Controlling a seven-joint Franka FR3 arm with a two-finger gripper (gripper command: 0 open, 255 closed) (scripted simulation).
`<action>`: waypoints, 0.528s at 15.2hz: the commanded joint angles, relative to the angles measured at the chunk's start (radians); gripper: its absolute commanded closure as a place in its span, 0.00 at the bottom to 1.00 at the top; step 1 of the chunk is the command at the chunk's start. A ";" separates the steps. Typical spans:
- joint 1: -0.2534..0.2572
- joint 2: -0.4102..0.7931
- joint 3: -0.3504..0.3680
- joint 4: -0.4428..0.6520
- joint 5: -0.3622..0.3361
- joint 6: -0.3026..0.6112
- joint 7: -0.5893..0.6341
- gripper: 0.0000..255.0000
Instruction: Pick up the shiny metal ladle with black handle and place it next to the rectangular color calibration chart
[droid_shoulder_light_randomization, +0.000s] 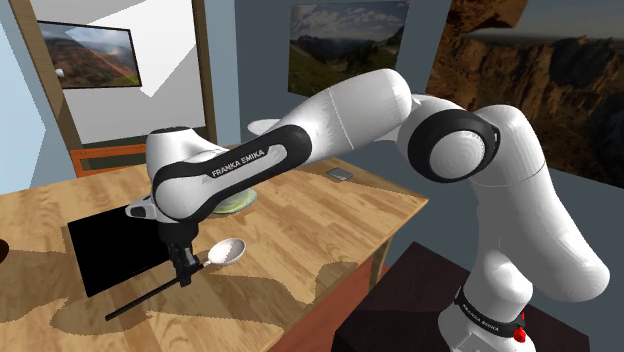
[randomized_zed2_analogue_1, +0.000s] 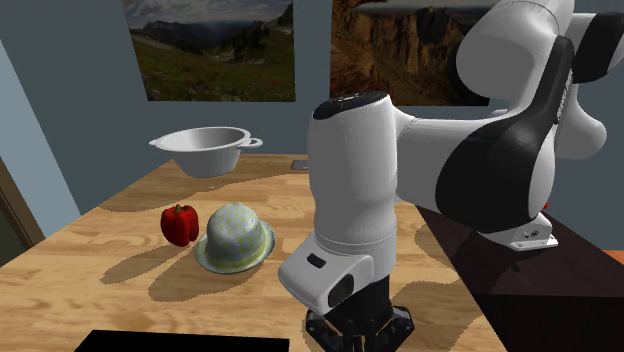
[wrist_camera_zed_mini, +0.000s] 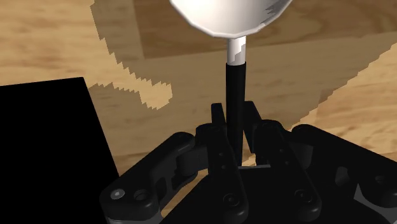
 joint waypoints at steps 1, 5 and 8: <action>0.000 0.000 0.000 0.000 0.000 0.001 0.000 1.00; 0.000 0.000 0.000 0.000 0.000 0.001 0.000 0.00; 0.000 0.000 0.000 0.000 0.000 0.001 0.000 0.00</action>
